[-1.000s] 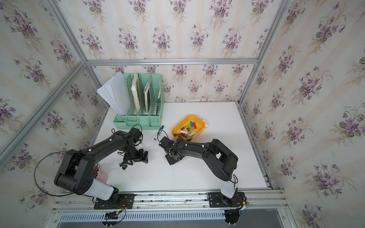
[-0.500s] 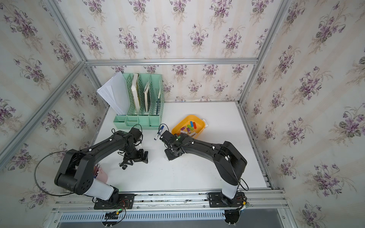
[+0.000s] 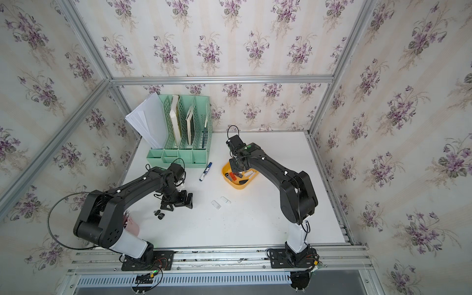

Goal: Put the usb flash drive into the storage box
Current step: Place the USB flash in the storage box.

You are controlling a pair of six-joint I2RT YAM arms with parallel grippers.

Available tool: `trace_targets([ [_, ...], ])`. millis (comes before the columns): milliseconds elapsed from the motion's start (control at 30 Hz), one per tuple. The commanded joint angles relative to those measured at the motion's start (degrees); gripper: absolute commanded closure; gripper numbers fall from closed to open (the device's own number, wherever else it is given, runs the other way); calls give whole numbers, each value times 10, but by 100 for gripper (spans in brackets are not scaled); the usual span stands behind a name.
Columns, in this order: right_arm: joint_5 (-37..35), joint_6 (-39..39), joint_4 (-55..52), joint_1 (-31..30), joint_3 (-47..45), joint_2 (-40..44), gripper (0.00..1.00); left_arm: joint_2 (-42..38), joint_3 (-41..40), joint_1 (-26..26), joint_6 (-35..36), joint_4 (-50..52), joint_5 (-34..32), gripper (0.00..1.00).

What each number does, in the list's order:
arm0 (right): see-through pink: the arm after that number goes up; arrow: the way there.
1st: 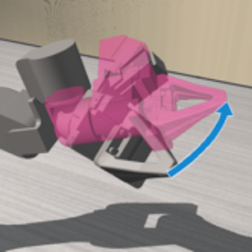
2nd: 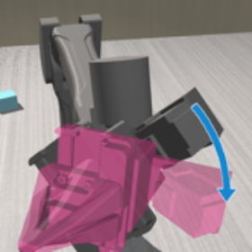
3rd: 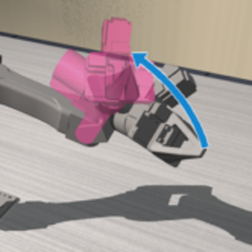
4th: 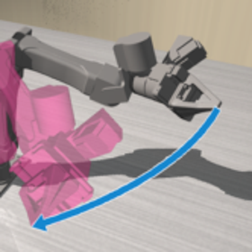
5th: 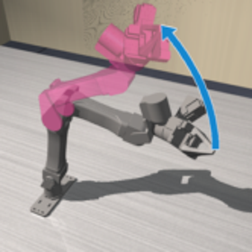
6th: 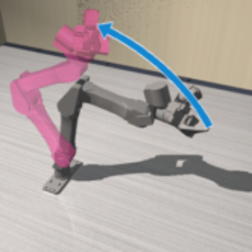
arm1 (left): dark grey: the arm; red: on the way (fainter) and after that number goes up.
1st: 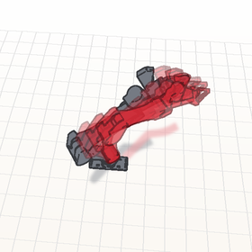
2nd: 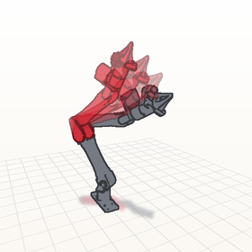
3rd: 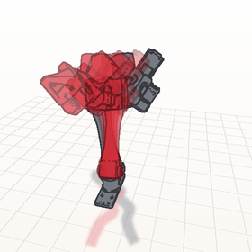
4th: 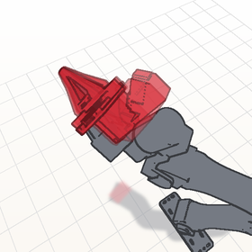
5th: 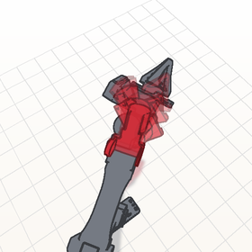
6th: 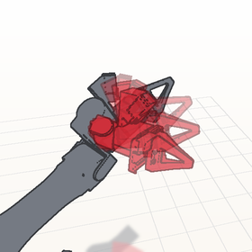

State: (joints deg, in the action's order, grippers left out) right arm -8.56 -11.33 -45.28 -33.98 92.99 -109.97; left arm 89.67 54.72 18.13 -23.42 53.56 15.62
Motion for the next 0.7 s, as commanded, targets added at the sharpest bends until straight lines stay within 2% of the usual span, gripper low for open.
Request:
trace_targets([
  [0, -37, 41, -16, 23, 41, -38, 81, 2, -4, 0, -7, -7, 5, 1],
  [100, -54, 60, -28, 54, 87, -80, 81, 8, -9, 0, -8, -19, 12, 1],
  [300, -86, 82, -56, 69, 153, -149, 81, 31, -9, 1, -3, -36, 25, 1],
  [667, -142, 76, -54, 79, 139, -178, 82, 59, -6, 1, 8, -52, 37, 1],
])
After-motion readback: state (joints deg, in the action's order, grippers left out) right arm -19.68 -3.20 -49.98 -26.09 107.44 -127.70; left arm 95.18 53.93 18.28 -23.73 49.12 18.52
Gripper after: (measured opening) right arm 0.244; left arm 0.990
